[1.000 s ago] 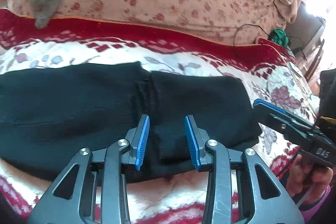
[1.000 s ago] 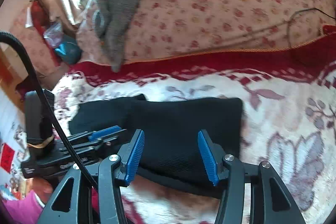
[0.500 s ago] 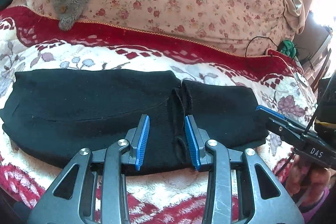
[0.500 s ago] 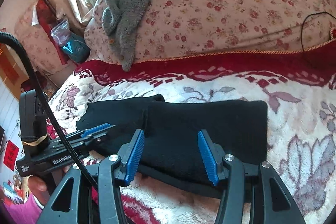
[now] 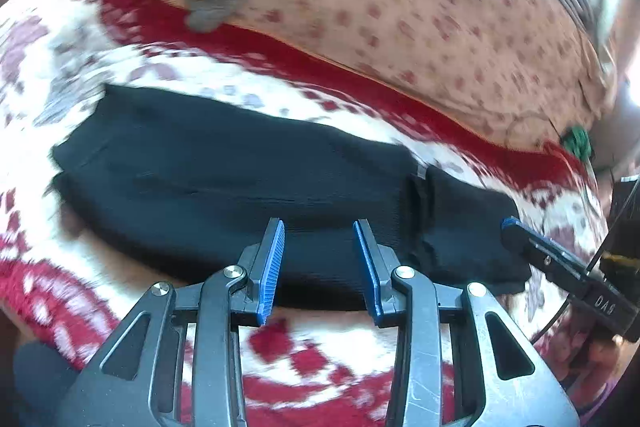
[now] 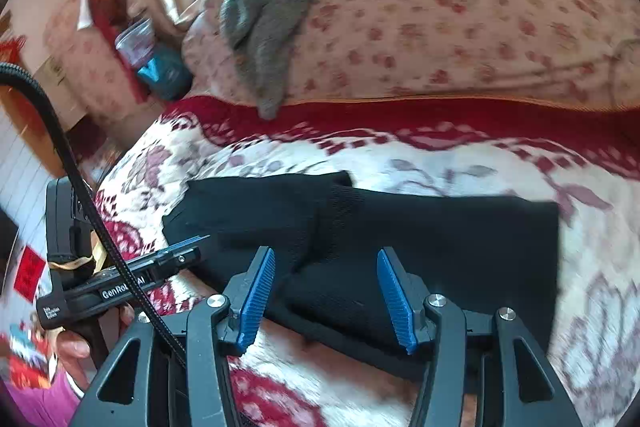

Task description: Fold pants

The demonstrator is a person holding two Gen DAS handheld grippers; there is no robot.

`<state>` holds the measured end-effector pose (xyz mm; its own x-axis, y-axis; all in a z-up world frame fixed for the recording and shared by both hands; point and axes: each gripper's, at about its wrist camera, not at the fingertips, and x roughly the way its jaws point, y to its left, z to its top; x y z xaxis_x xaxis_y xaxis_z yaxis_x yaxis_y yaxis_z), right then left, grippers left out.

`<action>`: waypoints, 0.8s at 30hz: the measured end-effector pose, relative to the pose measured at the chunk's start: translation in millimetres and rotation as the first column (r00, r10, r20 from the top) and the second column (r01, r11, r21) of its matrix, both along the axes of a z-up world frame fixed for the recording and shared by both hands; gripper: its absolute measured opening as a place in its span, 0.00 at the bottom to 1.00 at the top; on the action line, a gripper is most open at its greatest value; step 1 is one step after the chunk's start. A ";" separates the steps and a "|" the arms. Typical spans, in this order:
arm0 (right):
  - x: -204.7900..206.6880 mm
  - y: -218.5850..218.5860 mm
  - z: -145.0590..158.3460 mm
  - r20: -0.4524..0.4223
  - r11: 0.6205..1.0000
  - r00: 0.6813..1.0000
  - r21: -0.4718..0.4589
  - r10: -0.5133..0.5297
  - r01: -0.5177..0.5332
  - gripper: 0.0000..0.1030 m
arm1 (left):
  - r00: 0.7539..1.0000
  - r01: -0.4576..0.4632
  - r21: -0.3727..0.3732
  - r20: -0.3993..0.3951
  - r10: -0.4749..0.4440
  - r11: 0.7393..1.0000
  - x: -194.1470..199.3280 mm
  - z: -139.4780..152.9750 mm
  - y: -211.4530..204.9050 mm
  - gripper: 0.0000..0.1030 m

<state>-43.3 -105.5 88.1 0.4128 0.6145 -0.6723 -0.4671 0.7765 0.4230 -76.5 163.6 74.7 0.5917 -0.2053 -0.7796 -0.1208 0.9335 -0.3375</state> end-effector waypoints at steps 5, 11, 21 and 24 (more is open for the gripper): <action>16.0 43.2 -5.5 -0.007 0.995 0.995 0.006 0.098 -0.098 0.50 | 0.986 -0.168 -0.044 0.001 0.168 0.985 -18.5 -2.8 49.6 0.34; 36.1 108.1 -9.8 0.015 0.973 0.973 -0.005 0.231 -0.231 0.51 | 0.951 -0.308 -0.106 -0.025 0.307 0.945 -30.2 -14.5 95.3 0.35; 63.2 228.7 -17.6 0.013 0.886 0.888 -0.080 0.460 -0.458 0.52 | 0.908 -0.418 -0.166 -0.040 0.417 0.893 -36.9 -27.6 133.7 0.43; 73.0 263.0 -19.4 0.014 0.854 0.858 -0.100 0.514 -0.510 0.53 | 0.900 -0.432 -0.196 -0.043 0.433 0.880 -35.1 -32.8 141.2 0.49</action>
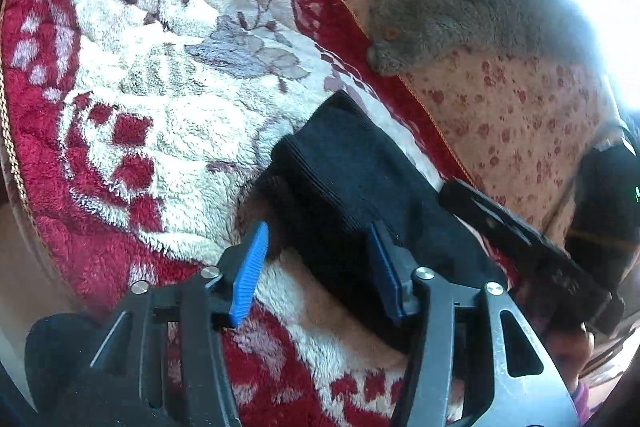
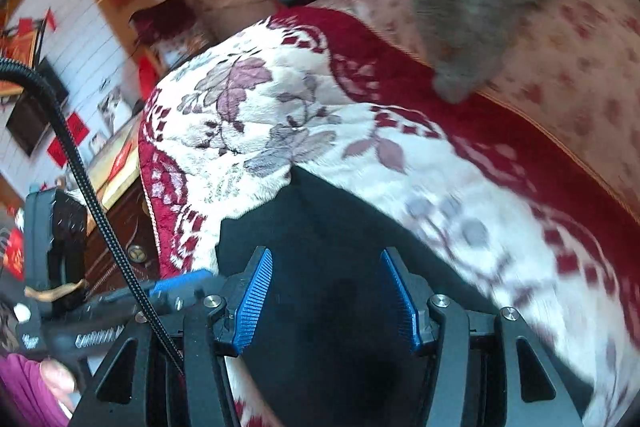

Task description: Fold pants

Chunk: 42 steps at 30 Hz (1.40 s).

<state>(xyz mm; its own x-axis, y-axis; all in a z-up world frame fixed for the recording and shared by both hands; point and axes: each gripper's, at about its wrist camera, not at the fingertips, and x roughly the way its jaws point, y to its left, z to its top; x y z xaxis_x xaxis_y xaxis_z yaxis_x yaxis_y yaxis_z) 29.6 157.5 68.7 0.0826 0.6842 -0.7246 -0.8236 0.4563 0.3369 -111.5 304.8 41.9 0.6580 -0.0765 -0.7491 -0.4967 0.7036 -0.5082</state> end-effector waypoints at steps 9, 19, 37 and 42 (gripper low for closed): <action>21.7 85.3 -16.8 0.036 0.979 0.985 -0.127 0.167 -0.162 0.55 | 1.000 0.003 -0.052 -0.010 -0.004 0.999 10.4 -17.7 5.8 0.56; 16.5 130.6 -48.4 0.117 0.928 0.951 -0.282 0.285 -0.244 0.20 | 0.999 0.021 0.012 0.037 -0.022 1.000 20.1 -21.7 0.8 0.42; 16.4 -54.5 97.8 0.112 0.976 0.989 0.207 -0.094 0.069 0.09 | 0.898 0.287 0.157 0.301 -0.322 0.945 14.7 91.2 -84.3 0.14; 10.5 -155.8 119.2 0.097 0.932 0.964 0.297 -0.247 0.208 0.09 | 0.828 0.410 0.234 0.309 -0.467 0.882 22.9 110.6 -160.0 0.14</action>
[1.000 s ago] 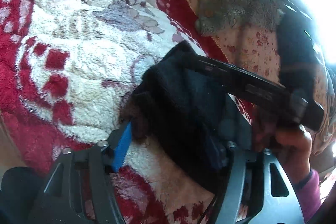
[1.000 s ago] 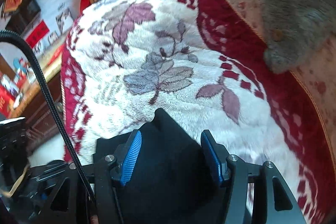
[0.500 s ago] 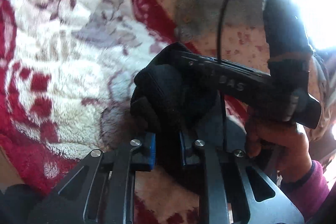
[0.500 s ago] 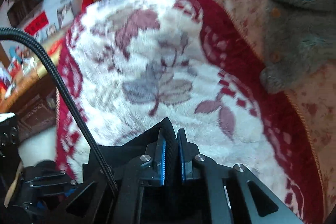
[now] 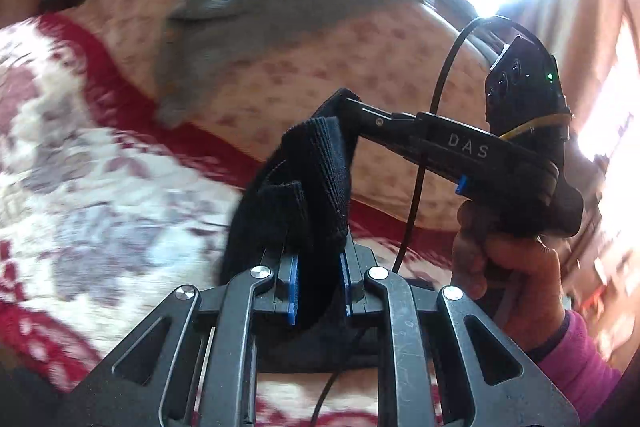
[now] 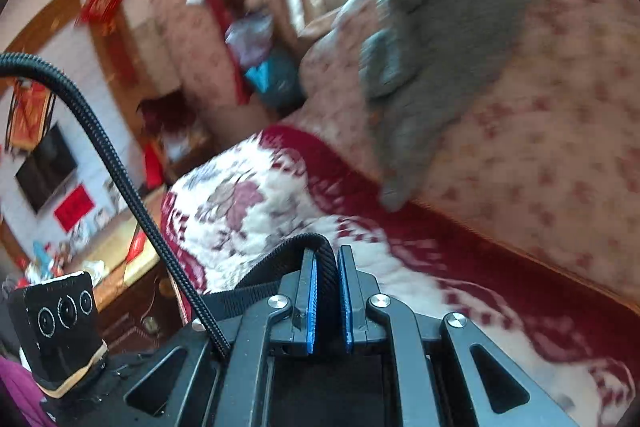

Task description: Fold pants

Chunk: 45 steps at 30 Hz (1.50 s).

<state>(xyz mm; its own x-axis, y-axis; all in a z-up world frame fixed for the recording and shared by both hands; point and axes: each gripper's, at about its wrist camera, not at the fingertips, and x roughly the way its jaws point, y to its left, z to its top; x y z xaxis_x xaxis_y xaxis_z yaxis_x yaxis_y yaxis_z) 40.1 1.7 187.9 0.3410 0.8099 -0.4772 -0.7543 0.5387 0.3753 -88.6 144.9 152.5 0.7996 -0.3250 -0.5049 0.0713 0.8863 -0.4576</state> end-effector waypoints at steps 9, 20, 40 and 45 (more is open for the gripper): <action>-10.1 -174.6 -41.2 -0.125 0.959 0.954 0.044 -0.274 0.281 0.09 | 0.980 0.193 0.098 -0.060 -0.188 0.976 17.2 -22.7 -125.6 0.14; -15.1 -286.0 -133.8 -0.333 0.836 0.776 -0.075 -0.535 0.544 0.33 | 0.931 0.338 0.036 -0.156 -0.329 0.940 24.2 -47.3 -166.4 0.52; -69.5 -227.0 -127.9 -0.433 0.919 0.820 -0.060 -0.375 0.389 0.54 | 0.977 0.141 0.199 -0.186 -0.104 0.970 16.5 -71.0 -73.8 0.57; -66.2 -214.2 -132.8 -0.408 0.915 0.831 -0.028 -0.377 0.402 0.25 | 0.969 0.146 0.197 -0.224 -0.100 0.969 24.5 -85.6 -83.9 0.57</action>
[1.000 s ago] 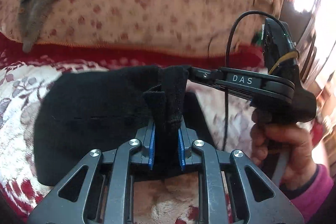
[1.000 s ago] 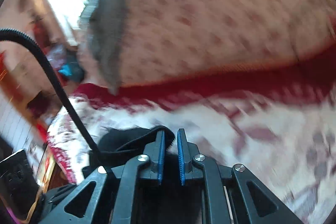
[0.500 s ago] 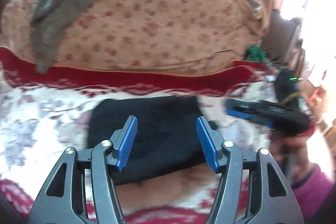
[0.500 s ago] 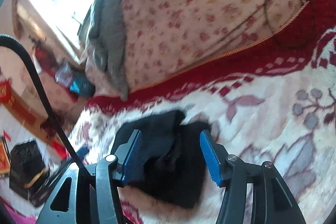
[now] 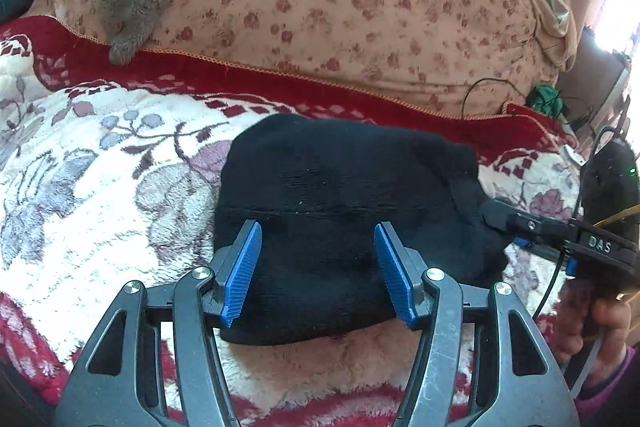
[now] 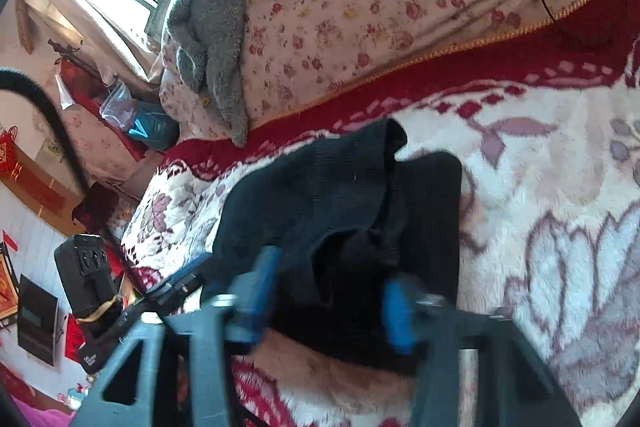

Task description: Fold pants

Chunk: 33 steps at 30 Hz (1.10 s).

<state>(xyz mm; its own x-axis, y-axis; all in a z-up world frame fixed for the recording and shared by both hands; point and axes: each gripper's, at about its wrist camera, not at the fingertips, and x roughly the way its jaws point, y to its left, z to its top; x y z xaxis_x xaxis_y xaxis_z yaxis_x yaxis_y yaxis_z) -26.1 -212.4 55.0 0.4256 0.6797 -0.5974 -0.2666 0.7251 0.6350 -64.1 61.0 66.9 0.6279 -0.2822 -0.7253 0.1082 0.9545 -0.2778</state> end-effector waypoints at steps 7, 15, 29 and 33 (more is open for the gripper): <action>-5.7 -9.7 8.7 0.029 0.999 1.000 0.032 -0.002 0.001 0.11 | 0.998 0.057 -0.024 -0.006 -0.057 0.998 2.0 5.2 -18.9 0.57; -13.8 -34.7 6.9 0.013 0.998 0.998 0.020 -0.063 0.063 0.10 | 0.997 0.075 -0.025 -0.008 -0.075 0.997 4.0 3.8 -32.8 0.57; -30.6 4.3 52.8 0.192 0.976 0.981 -0.202 -0.041 0.080 0.35 | 0.999 0.053 0.026 -0.011 -0.052 0.998 4.9 -3.0 -38.6 0.57; -31.5 18.3 47.2 0.184 0.967 0.983 -0.247 -0.009 0.055 0.36 | 0.999 0.051 0.026 -0.011 -0.050 0.998 4.4 -2.8 -39.8 0.57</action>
